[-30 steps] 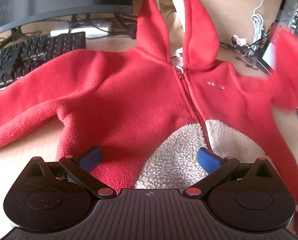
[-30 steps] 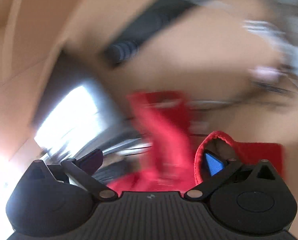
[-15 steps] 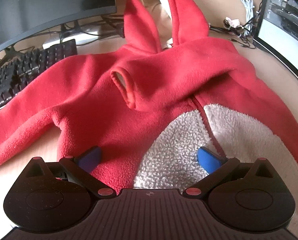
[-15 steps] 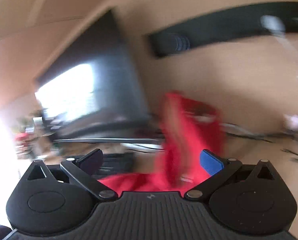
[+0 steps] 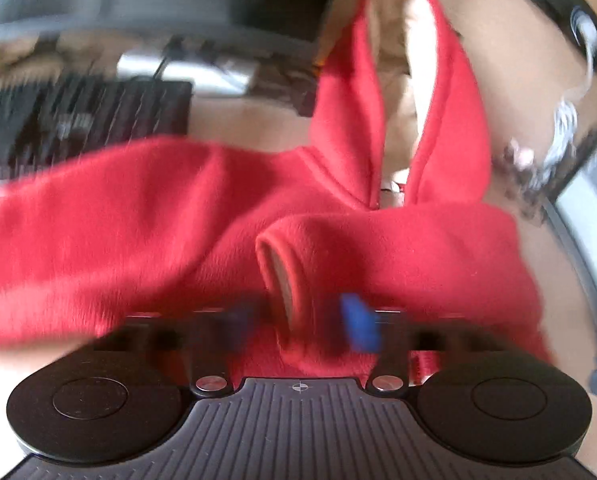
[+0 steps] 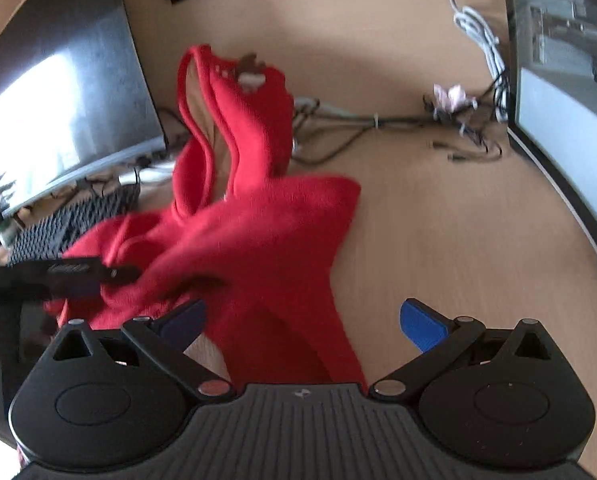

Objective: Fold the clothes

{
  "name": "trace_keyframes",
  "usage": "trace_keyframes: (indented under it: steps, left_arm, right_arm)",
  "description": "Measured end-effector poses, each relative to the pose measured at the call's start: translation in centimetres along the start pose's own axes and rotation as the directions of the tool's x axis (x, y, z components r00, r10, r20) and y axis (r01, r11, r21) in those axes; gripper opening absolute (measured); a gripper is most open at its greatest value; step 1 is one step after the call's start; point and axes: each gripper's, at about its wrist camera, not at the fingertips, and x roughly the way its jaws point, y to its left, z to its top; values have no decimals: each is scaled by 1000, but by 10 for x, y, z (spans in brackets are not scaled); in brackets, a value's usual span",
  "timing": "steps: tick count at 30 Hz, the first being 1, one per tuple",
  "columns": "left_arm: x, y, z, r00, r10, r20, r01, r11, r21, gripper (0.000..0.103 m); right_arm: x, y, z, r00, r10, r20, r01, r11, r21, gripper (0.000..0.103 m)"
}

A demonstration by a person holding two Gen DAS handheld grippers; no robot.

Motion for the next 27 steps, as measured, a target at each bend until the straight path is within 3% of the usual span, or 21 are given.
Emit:
trace_keyframes:
  steps: [1,2,4,5,7,8,10,13,14,16,17,18,20,22,23,24,27]
  left_arm:
    - [1,-7,2,1000,17,10,-17,999,46,33]
    - [-1,-13,4,999,21,27,-24,996,92,14]
    - [-18,-27,16,993,26,114,-49,978,201,11]
    - [-28,-33,21,981,40,188,-91,959,268,11]
    - [-48,-44,31,940,51,337,-187,903,386,11]
    - [-46,-45,32,928,74,365,-234,879,416,12]
    - [-31,-38,29,937,105,333,-245,876,415,12]
    - [-2,-28,16,948,189,257,-285,863,417,23]
    - [3,-22,12,946,226,234,-306,863,403,26]
    - [-8,-5,13,954,224,197,-279,905,321,37]
    - [-23,6,14,963,197,183,-241,935,260,51]
    - [-37,16,13,966,185,178,-223,949,224,56]
    - [-67,37,11,972,162,169,-188,970,152,57]
    - [-90,64,3,974,178,143,-190,979,71,71]
    - [-101,80,-2,974,190,125,-194,981,18,81]
    - [-112,95,-6,974,201,107,-199,979,-35,85]
    - [-132,140,-29,929,365,61,-350,920,-177,85]
  right_arm:
    - [-1,-2,-3,1000,4,-9,-4,1000,4,103]
    - [-2,-3,-5,1000,7,-17,-7,1000,8,103]
    - [-4,-6,-6,1000,8,-23,-8,1000,12,103]
    - [-6,-6,-4,1000,9,-18,-9,1000,10,103]
    - [-7,-5,3,1000,15,-3,-15,1000,0,103]
    - [-7,-4,5,1000,18,2,-18,1000,-9,103]
    - [-5,0,9,1000,23,6,-23,999,-31,103]
    - [-3,7,13,1000,30,4,-30,997,-67,103]
    - [-2,8,13,999,32,-2,-32,997,-72,103]
    - [-2,12,13,999,35,-11,-36,995,-89,103]
    - [-3,14,13,999,36,-13,-37,995,-97,103]
    - [-4,16,13,999,37,-15,-39,994,-104,103]
    - [-6,20,13,999,40,-23,-42,993,-112,103]
    - [-8,25,12,999,41,-30,-44,992,-120,103]
    - [-9,28,12,999,41,-30,-44,991,-125,103]
    - [-10,31,11,999,42,-29,-46,991,-127,103]
    - [-11,41,8,999,47,-27,-50,990,-132,103]
